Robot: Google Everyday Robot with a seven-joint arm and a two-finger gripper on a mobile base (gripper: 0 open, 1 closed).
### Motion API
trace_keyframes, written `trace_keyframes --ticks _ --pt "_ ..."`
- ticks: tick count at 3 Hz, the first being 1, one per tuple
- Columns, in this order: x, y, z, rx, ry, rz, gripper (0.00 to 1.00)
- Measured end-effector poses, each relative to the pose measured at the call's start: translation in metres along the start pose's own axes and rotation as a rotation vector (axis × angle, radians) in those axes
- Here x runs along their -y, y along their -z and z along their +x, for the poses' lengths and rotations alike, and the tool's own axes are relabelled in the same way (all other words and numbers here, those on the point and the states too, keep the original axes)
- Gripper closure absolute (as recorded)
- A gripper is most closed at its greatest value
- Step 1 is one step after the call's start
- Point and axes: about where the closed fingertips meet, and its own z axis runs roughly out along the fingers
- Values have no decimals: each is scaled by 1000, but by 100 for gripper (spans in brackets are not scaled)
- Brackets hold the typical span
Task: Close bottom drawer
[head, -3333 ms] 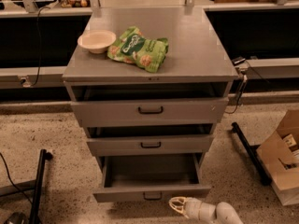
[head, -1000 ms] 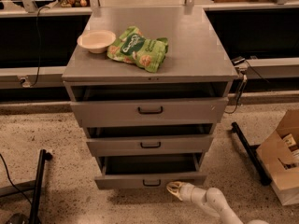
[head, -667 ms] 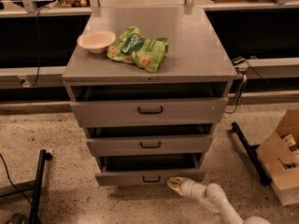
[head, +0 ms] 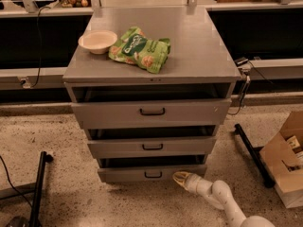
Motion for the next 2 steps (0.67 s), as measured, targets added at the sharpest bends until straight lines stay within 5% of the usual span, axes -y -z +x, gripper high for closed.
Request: trace_keyframes --ticks 2 --pt "26 9 6 4 -35 51 100"
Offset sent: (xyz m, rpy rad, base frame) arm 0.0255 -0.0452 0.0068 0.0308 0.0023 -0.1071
